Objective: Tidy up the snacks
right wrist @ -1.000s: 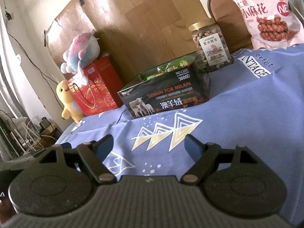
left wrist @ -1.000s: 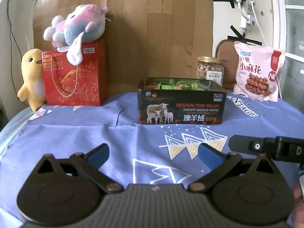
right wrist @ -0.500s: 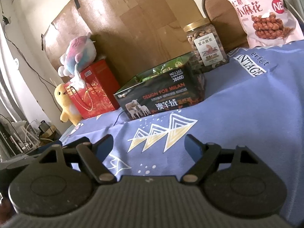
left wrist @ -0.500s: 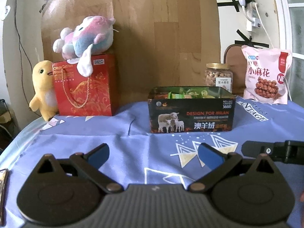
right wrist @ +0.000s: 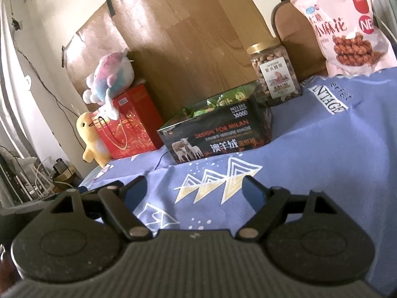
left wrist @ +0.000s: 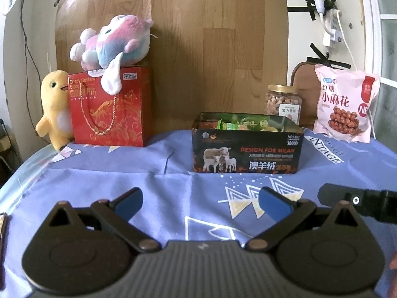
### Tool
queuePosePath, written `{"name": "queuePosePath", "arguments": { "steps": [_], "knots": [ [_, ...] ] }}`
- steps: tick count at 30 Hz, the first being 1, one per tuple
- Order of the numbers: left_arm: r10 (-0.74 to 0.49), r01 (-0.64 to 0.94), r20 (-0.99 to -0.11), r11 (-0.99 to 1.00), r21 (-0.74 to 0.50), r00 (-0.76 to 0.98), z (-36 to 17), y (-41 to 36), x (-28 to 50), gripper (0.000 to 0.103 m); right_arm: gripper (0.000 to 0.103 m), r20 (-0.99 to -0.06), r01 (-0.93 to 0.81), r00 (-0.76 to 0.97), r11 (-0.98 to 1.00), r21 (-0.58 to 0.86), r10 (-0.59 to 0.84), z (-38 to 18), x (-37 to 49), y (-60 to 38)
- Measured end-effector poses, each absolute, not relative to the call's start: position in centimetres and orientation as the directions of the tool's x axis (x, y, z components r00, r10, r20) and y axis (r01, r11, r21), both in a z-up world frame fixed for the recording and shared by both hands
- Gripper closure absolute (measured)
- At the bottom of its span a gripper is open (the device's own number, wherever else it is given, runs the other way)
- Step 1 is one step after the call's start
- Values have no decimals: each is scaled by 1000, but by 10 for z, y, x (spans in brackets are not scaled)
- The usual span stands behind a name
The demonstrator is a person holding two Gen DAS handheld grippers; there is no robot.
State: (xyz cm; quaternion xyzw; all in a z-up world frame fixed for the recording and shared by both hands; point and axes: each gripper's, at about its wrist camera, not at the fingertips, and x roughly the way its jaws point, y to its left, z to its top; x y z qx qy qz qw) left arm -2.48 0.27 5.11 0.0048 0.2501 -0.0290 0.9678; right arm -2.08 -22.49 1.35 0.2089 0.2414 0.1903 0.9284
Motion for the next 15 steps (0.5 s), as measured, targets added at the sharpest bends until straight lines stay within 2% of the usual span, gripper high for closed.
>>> {"name": "queuePosePath", "arguments": {
  "steps": [8,15],
  "knots": [
    [-72,65,-536,997,-31,841,57,5,-23,0,12,-371,-252,811,842,477,453,15,-24,-223],
    [7,24,-590,999,45,807,50,-2,-18,0,12,-385,-248,803,842,479,455,13,-25,-222]
  ]
}}
